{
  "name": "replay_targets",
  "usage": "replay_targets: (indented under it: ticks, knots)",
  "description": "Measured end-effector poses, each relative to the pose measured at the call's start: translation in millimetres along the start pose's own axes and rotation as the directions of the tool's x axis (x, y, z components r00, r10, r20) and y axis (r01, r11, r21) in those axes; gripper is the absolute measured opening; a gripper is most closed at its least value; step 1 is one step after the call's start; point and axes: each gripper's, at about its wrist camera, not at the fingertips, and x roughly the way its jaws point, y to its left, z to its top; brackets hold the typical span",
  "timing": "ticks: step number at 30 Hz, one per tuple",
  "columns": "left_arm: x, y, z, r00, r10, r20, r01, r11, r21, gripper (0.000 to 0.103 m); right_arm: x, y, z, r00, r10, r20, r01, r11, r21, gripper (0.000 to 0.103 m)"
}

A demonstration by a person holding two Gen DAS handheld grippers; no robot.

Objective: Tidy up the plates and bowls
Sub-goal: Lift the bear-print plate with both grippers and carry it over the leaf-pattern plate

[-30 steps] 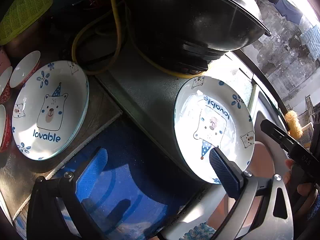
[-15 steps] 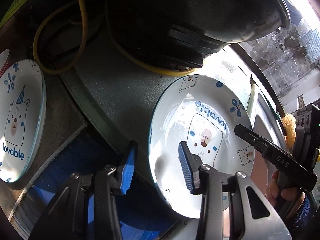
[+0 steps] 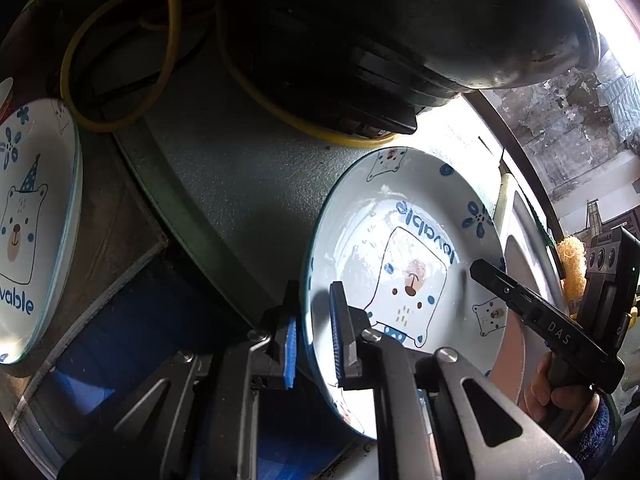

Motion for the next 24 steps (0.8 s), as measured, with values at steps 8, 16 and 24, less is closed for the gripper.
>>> replay_targets:
  ticks: [8,16,24]
  knots:
    - [-12,0,0,1.000,0.016,0.026,-0.016,1.000,-0.002,0.012,-5,7,-3,1.000,0.005,0.012,-0.006,1.000,0.009,0.014]
    - [-24,8,-5,0.999,0.031,0.033,-0.030,0.999,-0.023,0.012,-7,22,-9,1.000,0.021,0.003,-0.021,1.000,-0.003,0.014]
    - [-43,24,-16,0.997,0.045,0.056,-0.042,0.998,-0.051,0.012,-5,47,-14,0.999,0.040,-0.004,-0.040,0.998,-0.042,0.014]
